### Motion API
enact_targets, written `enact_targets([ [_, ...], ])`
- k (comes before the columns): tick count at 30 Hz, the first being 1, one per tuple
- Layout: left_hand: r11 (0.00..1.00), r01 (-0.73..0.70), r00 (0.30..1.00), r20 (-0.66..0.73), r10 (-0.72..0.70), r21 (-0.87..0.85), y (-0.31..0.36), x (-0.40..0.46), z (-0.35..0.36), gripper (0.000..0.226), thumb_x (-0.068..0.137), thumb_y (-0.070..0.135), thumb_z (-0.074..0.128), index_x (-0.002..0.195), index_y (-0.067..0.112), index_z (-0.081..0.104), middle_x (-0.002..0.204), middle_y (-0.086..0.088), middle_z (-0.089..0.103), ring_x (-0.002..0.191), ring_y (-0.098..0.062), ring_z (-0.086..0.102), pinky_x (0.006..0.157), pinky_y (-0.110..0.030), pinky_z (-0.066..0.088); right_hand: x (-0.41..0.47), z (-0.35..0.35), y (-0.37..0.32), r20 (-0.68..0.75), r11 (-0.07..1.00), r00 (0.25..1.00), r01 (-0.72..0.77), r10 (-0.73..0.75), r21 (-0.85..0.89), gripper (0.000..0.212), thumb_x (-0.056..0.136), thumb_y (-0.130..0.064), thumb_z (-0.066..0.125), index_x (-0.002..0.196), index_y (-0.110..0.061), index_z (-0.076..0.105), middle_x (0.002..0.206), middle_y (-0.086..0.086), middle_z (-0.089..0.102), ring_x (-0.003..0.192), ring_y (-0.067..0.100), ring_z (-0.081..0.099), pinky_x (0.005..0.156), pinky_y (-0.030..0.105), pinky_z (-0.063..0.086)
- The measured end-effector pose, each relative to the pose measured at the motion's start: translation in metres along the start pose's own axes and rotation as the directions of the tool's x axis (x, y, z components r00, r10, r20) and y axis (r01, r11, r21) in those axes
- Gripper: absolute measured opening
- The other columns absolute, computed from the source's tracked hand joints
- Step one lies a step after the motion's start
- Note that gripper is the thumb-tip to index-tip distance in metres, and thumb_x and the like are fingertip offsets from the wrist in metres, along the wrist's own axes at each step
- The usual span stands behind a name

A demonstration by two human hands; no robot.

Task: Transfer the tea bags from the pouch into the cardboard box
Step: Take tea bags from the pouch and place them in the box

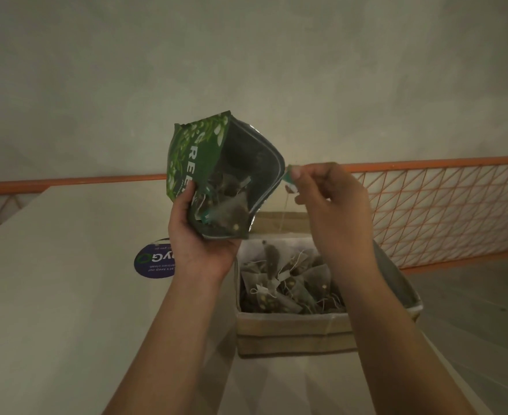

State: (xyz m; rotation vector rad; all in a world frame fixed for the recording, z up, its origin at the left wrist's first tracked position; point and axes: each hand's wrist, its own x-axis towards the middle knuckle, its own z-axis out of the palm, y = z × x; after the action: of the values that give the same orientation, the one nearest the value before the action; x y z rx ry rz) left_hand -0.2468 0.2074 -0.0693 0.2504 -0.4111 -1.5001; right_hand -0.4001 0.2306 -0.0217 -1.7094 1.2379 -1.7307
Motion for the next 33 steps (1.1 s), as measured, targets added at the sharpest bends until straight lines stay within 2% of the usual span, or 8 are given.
enact_targets([
  [6, 0.999, 0.005, 1.000, 0.023, -0.004, -0.036, 0.003, 0.000, 0.001, 0.053, 0.097, 0.042, 0.051, 0.142, 0.015, 0.057, 0.146, -0.015, 0.056, 0.135, -0.035, 0.053, 0.084, -0.041, 0.060, 0.009, -0.011, -0.008, -0.093, 0.999, 0.995, -0.016, 0.020, 0.051, 0.021, 0.093, -0.039, 0.058, 0.090, -0.018, 0.061, 0.073, -0.007, 0.070, 0.052, 0.004, 0.055, 0.047, 0.020, 0.044],
  [9, 0.999, 0.003, 1.000, 0.031, -0.002, -0.042, 0.005, -0.001, 0.001, 0.053, 0.098, 0.043, 0.051, 0.142, 0.015, 0.057, 0.146, -0.014, 0.056, 0.134, -0.035, 0.053, 0.084, -0.041, 0.060, 0.008, -0.012, -0.005, -0.021, 0.982, 0.993, -0.115, 0.120, 0.148, 0.022, 0.097, -0.035, 0.052, 0.098, -0.012, 0.056, 0.076, 0.001, 0.071, 0.044, 0.008, 0.053, 0.040, 0.017, 0.042],
  [18, 0.999, -0.012, 0.999, 0.036, 0.013, -0.044, 0.007, -0.001, 0.000, 0.052, 0.097, 0.042, 0.051, 0.142, 0.016, 0.057, 0.146, -0.014, 0.057, 0.133, -0.035, 0.055, 0.090, -0.043, 0.058, 0.004, 0.003, 0.019, 0.229, 0.871, 0.945, -0.308, 0.234, 0.382, 0.014, 0.102, -0.025, 0.044, 0.099, -0.012, 0.049, 0.080, 0.011, 0.069, 0.062, 0.025, 0.064, 0.059, 0.033, 0.056],
  [20, 0.999, -0.014, 1.000, 0.026, 0.015, -0.044, 0.007, 0.000, -0.001, 0.052, 0.097, 0.042, 0.052, 0.142, 0.016, 0.057, 0.145, -0.013, 0.057, 0.133, -0.035, 0.055, 0.090, -0.043, 0.058, 0.000, 0.004, 0.030, 0.275, 0.925, 0.921, -0.332, 0.276, 0.183, 0.011, 0.100, -0.023, 0.047, 0.098, -0.014, 0.053, 0.088, 0.006, 0.069, 0.066, 0.017, 0.064, 0.060, 0.026, 0.055],
  [24, 0.999, -0.010, 1.000, 0.012, 0.010, -0.052, 0.005, 0.000, -0.001, 0.052, 0.095, 0.041, 0.055, 0.139, 0.015, 0.060, 0.143, -0.014, 0.059, 0.131, -0.035, 0.056, 0.096, -0.044, 0.056, -0.007, 0.008, 0.053, 0.349, 0.915, 0.917, -0.042, 0.195, -0.402, 0.018, 0.094, -0.012, 0.056, 0.098, -0.026, 0.067, 0.109, -0.006, 0.060, 0.096, 0.008, 0.056, 0.080, 0.018, 0.042],
  [27, 0.998, -0.016, 1.000, 0.016, 0.017, -0.053, 0.005, 0.000, 0.000, 0.054, 0.092, 0.041, 0.057, 0.140, 0.015, 0.059, 0.144, -0.014, 0.058, 0.132, -0.036, 0.056, 0.100, -0.045, 0.054, -0.011, 0.012, 0.054, 0.505, 0.851, 0.828, 0.068, 0.243, -0.521, 0.025, 0.096, -0.017, 0.054, 0.113, -0.028, 0.069, 0.120, -0.007, 0.063, 0.107, 0.011, 0.057, 0.090, 0.021, 0.040],
  [31, 0.998, -0.007, 1.000, 0.030, 0.009, -0.055, 0.005, 0.000, -0.001, 0.053, 0.095, 0.042, 0.054, 0.141, 0.016, 0.058, 0.144, -0.012, 0.058, 0.132, -0.034, 0.056, 0.096, -0.043, 0.056, -0.018, 0.011, 0.051, 0.673, 0.716, 0.625, 0.250, 0.395, -0.652, 0.025, 0.099, -0.034, 0.044, 0.097, -0.032, 0.069, 0.094, -0.009, 0.067, 0.092, 0.010, 0.054, 0.114, 0.046, 0.022],
  [33, 0.999, -0.003, 0.999, 0.036, 0.005, -0.049, 0.005, 0.000, -0.001, 0.053, 0.094, 0.043, 0.054, 0.140, 0.016, 0.059, 0.144, -0.012, 0.058, 0.132, -0.033, 0.056, 0.093, -0.041, 0.058, -0.018, 0.009, 0.050, 0.643, 0.678, 0.667, 0.276, 0.375, -0.682, 0.030, 0.099, -0.036, 0.041, 0.087, -0.029, 0.068, 0.088, -0.010, 0.066, 0.093, 0.009, 0.052, 0.115, 0.046, 0.012],
])
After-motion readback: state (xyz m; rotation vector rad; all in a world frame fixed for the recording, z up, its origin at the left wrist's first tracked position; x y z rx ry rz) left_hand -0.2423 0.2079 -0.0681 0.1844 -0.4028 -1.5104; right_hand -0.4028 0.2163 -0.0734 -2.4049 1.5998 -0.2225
